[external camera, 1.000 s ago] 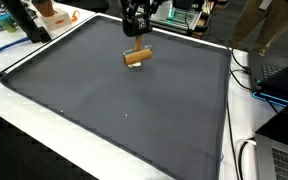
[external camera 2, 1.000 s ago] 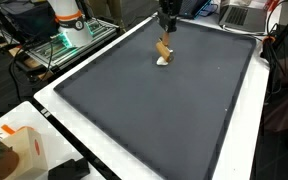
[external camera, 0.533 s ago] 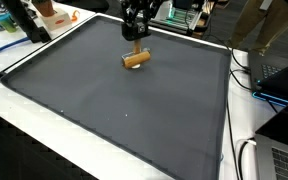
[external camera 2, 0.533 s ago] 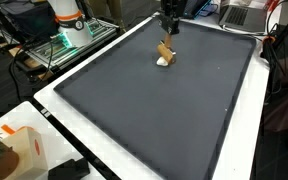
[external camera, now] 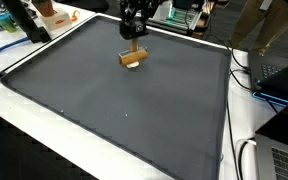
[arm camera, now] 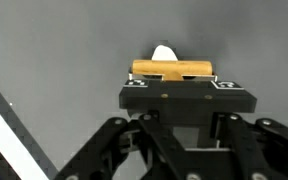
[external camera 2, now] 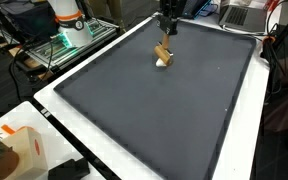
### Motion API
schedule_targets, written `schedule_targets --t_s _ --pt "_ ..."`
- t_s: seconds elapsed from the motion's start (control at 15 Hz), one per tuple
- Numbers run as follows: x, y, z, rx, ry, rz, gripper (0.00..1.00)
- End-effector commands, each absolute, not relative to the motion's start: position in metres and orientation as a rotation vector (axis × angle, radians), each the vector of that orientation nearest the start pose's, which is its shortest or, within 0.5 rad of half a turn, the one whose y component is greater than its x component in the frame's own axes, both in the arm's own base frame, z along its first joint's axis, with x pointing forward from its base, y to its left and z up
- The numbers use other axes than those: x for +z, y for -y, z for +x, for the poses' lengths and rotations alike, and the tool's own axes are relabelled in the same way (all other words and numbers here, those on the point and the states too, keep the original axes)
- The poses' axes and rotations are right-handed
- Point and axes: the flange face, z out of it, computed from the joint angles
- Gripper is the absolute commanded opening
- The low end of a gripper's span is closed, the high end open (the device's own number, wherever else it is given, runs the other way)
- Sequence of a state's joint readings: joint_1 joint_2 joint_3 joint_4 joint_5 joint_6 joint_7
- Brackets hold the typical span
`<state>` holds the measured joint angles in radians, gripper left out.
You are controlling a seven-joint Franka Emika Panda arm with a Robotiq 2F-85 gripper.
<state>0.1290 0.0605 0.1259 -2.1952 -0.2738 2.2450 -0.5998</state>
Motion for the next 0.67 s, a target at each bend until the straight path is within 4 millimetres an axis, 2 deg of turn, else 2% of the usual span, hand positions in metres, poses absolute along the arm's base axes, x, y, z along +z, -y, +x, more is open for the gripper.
schedule_targets --t_s 0.0,0.6 --pt "0.319 -0.110 0.525 0.207 1.649 -2.953 0.23" --pt "0.301 -0.099 0.524 0.286 1.608 -2.993 0.23"
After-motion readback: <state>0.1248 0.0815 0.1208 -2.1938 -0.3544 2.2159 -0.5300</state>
